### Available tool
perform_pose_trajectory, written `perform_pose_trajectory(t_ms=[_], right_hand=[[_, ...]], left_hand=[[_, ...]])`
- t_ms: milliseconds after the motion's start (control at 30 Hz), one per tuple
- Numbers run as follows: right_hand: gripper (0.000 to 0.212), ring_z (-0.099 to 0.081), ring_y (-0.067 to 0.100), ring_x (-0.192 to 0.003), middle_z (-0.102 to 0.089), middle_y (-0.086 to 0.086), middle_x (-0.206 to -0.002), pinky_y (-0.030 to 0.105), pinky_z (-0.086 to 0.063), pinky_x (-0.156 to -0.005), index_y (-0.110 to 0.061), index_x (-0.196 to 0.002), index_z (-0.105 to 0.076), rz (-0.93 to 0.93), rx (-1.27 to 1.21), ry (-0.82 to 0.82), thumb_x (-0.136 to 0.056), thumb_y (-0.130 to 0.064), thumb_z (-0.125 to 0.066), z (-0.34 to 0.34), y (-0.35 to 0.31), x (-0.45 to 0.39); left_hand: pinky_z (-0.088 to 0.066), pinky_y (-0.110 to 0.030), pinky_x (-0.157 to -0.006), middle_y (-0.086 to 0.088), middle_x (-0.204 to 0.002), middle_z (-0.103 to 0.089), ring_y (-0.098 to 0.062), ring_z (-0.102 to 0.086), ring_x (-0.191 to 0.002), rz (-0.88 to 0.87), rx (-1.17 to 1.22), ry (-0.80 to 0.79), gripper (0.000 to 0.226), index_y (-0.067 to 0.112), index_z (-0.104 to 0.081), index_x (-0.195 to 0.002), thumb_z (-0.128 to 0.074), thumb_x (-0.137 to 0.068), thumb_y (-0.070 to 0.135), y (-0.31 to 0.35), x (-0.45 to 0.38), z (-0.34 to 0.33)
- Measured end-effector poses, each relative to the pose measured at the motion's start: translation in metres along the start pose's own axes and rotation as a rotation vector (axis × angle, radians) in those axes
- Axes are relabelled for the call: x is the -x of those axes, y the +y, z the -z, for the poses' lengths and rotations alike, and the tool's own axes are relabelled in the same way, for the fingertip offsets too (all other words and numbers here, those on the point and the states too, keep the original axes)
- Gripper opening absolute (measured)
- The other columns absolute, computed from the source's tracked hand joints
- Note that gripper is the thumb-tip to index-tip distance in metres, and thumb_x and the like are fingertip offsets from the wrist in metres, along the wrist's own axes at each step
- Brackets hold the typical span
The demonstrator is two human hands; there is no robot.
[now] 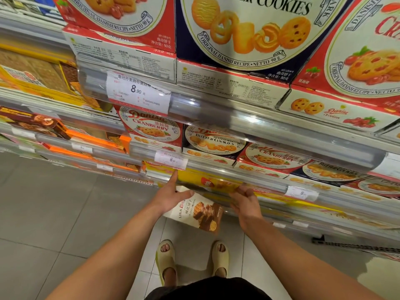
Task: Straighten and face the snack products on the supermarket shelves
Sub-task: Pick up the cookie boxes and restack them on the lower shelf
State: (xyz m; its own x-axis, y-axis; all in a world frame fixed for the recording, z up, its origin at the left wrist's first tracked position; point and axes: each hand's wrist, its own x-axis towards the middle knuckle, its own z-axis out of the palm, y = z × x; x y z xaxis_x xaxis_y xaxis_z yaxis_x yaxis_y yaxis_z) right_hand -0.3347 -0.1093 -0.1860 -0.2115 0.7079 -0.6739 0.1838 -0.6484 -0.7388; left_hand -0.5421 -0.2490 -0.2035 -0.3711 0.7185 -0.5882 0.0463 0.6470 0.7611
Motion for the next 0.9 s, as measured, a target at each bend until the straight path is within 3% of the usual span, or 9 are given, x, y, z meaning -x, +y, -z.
perform_pose_trajectory(t_ms=[100, 233, 333, 400, 500, 633, 800, 900], right_hand=[[0.035, -0.061, 0.017, -0.111, -0.064, 0.002, -0.120, 0.045, -0.047, -0.110, -0.012, -0.124, -0.059, 0.008, 0.052, -0.014, -0.093, 0.001, -0.066, 0.004, 0.000, -0.003], [0.026, -0.060, 0.012, -0.106, -0.063, -0.006, -0.113, 0.042, -0.048, -0.108, -0.022, -0.111, -0.061, 0.035, 0.098, -0.039, -0.095, -0.001, -0.063, 0.003, -0.004, 0.001], [0.022, -0.063, 0.021, -0.110, -0.067, 0.002, -0.114, 0.047, -0.049, -0.107, -0.024, -0.106, -0.062, 0.038, 0.103, -0.031, -0.095, -0.006, -0.065, -0.001, -0.006, 0.000], [0.020, -0.065, 0.023, -0.112, -0.070, 0.006, -0.116, 0.050, -0.050, -0.106, -0.018, -0.112, -0.064, 0.029, 0.089, -0.030, -0.094, -0.008, -0.066, -0.001, -0.008, -0.002], [0.023, -0.066, 0.022, -0.113, -0.072, 0.005, -0.118, 0.051, -0.052, -0.105, -0.017, -0.117, -0.065, 0.022, 0.124, -0.049, -0.095, -0.011, -0.066, 0.001, -0.009, -0.004], [0.021, -0.066, 0.026, -0.113, -0.072, 0.007, -0.117, 0.052, -0.053, -0.102, -0.017, -0.116, -0.065, 0.007, 0.135, -0.028, -0.096, -0.009, -0.064, 0.004, -0.007, -0.006], [0.025, -0.066, 0.025, -0.113, -0.071, 0.006, -0.118, 0.048, -0.055, -0.100, -0.016, -0.119, -0.063, 0.029, 0.160, -0.023, -0.095, -0.011, -0.065, 0.003, -0.007, -0.002], [0.025, -0.065, 0.024, -0.114, -0.071, 0.005, -0.119, 0.047, -0.054, -0.101, -0.017, -0.120, -0.064, 0.044, 0.169, -0.049, -0.095, -0.012, -0.065, 0.006, -0.010, 0.003]], left_hand=[[-0.040, -0.047, -0.115, 0.003, -0.159, -0.041, -0.024, -0.055, -0.132, 0.015, -0.019, -0.025, 0.118, 0.037, -0.002, -0.162, -0.077, -0.074, 0.064, 0.001, -0.006, 0.003], [-0.047, -0.045, -0.107, 0.005, -0.144, -0.057, -0.021, -0.063, -0.117, 0.006, -0.024, -0.052, 0.104, 0.039, -0.020, -0.156, -0.080, -0.074, 0.061, 0.002, -0.012, 0.004], [-0.041, -0.047, -0.115, 0.011, -0.149, -0.048, -0.020, -0.051, -0.131, 0.008, 0.022, -0.075, 0.116, 0.040, -0.009, -0.160, -0.085, -0.074, 0.054, 0.005, -0.008, 0.000], [-0.039, -0.049, -0.117, 0.012, -0.155, -0.042, -0.019, -0.044, -0.138, 0.016, 0.057, -0.068, 0.132, 0.043, 0.000, -0.160, -0.088, -0.064, 0.062, -0.001, -0.009, -0.001], [-0.043, -0.050, -0.114, 0.009, -0.151, -0.052, -0.022, -0.051, -0.136, 0.024, 0.063, -0.068, 0.131, 0.046, -0.009, -0.157, -0.087, -0.055, 0.072, -0.009, -0.019, -0.001], [-0.044, -0.045, -0.112, 0.011, -0.136, -0.060, -0.022, -0.054, -0.130, 0.018, 0.033, -0.064, 0.100, 0.039, -0.033, -0.148, -0.084, -0.065, 0.060, 0.002, -0.017, 0.004], [-0.038, -0.031, -0.108, 0.015, -0.141, -0.045, -0.017, -0.044, -0.133, -0.006, 0.051, -0.064, 0.105, 0.031, -0.018, -0.160, -0.085, -0.080, 0.044, 0.000, -0.017, 0.002], [-0.038, -0.026, -0.100, 0.020, -0.131, -0.040, -0.013, -0.047, -0.119, -0.039, 0.052, -0.068, 0.097, 0.038, -0.013, -0.155, -0.081, -0.086, 0.029, 0.003, -0.012, 0.001]])
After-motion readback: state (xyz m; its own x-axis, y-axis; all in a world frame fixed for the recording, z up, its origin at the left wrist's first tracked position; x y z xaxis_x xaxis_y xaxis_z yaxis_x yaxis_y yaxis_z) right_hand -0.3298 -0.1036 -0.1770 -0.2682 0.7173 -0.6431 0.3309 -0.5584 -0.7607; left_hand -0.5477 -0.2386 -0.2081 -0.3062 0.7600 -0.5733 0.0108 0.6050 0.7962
